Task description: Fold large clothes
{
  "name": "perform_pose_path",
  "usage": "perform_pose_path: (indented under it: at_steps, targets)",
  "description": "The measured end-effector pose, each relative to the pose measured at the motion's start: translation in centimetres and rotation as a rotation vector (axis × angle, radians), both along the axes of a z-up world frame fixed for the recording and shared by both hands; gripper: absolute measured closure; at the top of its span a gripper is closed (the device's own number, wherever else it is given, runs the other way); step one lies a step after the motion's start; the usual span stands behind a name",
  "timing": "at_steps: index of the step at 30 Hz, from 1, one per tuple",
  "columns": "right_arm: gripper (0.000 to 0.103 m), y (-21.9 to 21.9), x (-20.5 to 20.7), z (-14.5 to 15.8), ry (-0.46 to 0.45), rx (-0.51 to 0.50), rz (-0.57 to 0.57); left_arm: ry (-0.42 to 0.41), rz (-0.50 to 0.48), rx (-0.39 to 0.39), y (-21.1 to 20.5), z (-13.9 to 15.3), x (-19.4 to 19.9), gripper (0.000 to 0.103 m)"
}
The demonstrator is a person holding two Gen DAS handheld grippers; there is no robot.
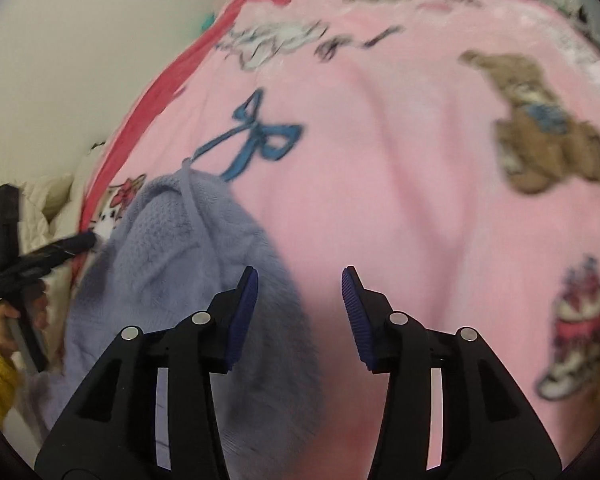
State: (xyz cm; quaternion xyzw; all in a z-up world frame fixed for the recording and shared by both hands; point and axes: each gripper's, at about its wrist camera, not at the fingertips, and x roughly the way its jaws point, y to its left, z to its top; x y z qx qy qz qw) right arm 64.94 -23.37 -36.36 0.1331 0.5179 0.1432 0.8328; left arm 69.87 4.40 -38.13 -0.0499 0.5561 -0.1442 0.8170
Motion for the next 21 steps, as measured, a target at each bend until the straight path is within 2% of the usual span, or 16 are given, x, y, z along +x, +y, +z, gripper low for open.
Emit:
perform_pose_path:
  at_steps: [1, 3, 4, 5, 6, 8, 9, 10, 11, 13, 17, 21]
  targets:
    - [0.059, 0.8, 0.4, -0.3, 0.01, -0.004, 0.025, 0.022, -0.015, 0.015, -0.6, -0.4, 0.3, 0.023]
    - [0.059, 2.1, 0.8, -0.6, 0.004, -0.06, 0.064, -0.021, -0.043, 0.051, -1.6, -0.6, 0.4, 0.023]
    - [0.067, 2.8, 0.8, -1.0, 0.011, -0.09, 0.086, -0.055, -0.07, 0.059, -2.0, -0.6, 0.1, 0.025]
    - [0.073, 3.2, 0.8, -1.4, 0.026, -0.098, 0.1, -0.07, -0.093, 0.07, -2.5, -0.8, -0.2, 0.039]
    - [0.078, 3.3, 0.8, -1.7, 0.04, -0.095, 0.103, -0.065, -0.12, 0.104, -3.3, -1.3, -0.3, 0.047]
    - [0.082, 3.1, 0.6, -2.1, 0.046, -0.076, 0.081, -0.089, -0.144, 0.133, -4.1, -1.3, -1.0, 0.067]
    - [0.093, 2.9, 0.5, -2.0, 0.041, -0.054, 0.07, -0.113, -0.154, 0.14, -4.5, -1.2, -1.5, 0.072]
    - [0.095, 2.6, 0.1, -1.8, 0.03, -0.026, 0.055, -0.12, -0.156, 0.137, -4.7, -1.0, -1.7, 0.083]
    - [0.096, 2.4, -0.2, -1.6, 0.022, -0.009, 0.052, -0.124, -0.155, 0.131, -4.7, -0.9, -1.9, 0.089]
    - [0.097, 2.3, -0.9, -0.5, -0.014, -0.008, 0.061, -0.136, -0.141, 0.107, -4.1, -0.2, -2.4, 0.095]
    - [0.097, 1.8, -2.7, 2.8, -0.07, 0.039, 0.097, -0.171, -0.132, 0.006, -2.5, 2.9, -4.1, 0.095]
    - [0.097, 2.1, -6.9, 7.8, -0.165, 0.078, 0.15, -0.23, -0.186, -0.058, -1.4, 7.3, -9.5, 0.095]
